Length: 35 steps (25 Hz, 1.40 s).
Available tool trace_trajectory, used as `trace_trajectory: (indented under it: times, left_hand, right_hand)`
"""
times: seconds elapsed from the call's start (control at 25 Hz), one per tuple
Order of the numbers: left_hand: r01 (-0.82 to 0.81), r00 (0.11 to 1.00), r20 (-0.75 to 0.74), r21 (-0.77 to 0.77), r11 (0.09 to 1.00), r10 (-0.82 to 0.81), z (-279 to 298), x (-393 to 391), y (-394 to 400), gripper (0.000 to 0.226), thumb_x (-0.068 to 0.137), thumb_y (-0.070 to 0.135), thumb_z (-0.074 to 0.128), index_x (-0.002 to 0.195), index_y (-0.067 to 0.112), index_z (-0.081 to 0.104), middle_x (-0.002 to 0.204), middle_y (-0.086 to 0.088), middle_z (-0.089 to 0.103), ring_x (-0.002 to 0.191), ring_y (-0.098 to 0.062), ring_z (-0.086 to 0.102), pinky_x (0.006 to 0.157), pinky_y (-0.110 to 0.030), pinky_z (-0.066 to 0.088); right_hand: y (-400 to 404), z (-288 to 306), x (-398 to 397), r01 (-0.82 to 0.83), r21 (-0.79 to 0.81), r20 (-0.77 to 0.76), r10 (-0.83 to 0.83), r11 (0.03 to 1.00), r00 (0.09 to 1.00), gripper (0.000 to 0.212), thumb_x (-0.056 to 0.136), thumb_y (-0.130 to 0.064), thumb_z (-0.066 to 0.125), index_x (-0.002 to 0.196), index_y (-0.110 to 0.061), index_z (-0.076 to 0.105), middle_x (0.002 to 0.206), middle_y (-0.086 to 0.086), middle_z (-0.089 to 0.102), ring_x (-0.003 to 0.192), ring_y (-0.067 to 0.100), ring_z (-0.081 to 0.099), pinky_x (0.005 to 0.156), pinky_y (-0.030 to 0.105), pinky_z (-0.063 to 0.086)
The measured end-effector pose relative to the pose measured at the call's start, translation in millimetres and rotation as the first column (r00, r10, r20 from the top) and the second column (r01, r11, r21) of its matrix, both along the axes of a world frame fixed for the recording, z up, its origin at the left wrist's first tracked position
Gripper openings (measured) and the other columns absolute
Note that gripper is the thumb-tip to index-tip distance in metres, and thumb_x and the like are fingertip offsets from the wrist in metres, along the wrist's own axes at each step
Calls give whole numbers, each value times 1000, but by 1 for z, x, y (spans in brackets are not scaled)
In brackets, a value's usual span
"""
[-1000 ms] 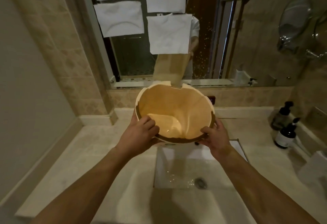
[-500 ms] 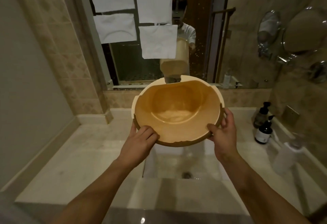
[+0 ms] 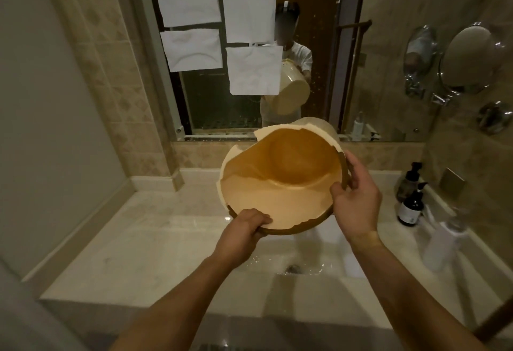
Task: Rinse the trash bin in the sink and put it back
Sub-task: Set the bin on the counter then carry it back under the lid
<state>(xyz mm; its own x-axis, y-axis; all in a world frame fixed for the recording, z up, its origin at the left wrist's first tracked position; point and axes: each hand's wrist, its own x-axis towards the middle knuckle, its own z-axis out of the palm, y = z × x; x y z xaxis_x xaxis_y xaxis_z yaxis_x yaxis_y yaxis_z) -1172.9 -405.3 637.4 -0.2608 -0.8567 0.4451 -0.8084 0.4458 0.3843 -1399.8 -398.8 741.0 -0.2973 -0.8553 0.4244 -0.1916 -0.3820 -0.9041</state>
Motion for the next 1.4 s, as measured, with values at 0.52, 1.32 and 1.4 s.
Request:
trace_trajectory:
  times: [0.52, 1.32, 1.4]
  left_hand:
    - [78, 970, -218, -142, 987, -108, 27, 85, 17, 4, 87, 19, 67, 88, 16, 66, 87, 8, 61, 84, -4, 51, 74, -15, 40]
    - [12, 997, 74, 4, 1000, -12, 71, 309, -55, 13, 89, 18, 64, 101, 19, 61, 107, 5, 57, 110, -15, 50, 90, -37, 47]
    - [45, 998, 42, 23, 999, -46, 83, 316, -65, 13, 88, 18, 67, 99, 22, 61, 100, 10, 54, 100, -10, 48, 88, -33, 45]
  right_hand:
    - [-32, 49, 65, 128, 200, -245, -77, 971, 967, 62, 85, -7, 66, 141, -29, 51, 124, -1, 63, 96, 28, 65, 70, 44, 61]
    - [-75, -24, 251, 4, 360, -232, 86, 933, 969, 8, 90, -43, 62, 88, -38, 68, 102, -7, 64, 95, 25, 63, 77, 48, 60]
    - [-80, -26, 250, -19, 352, -388, 164, 936, 907, 32, 84, -64, 56, 87, -33, 64, 112, -7, 58, 111, 29, 56, 85, 47, 54]
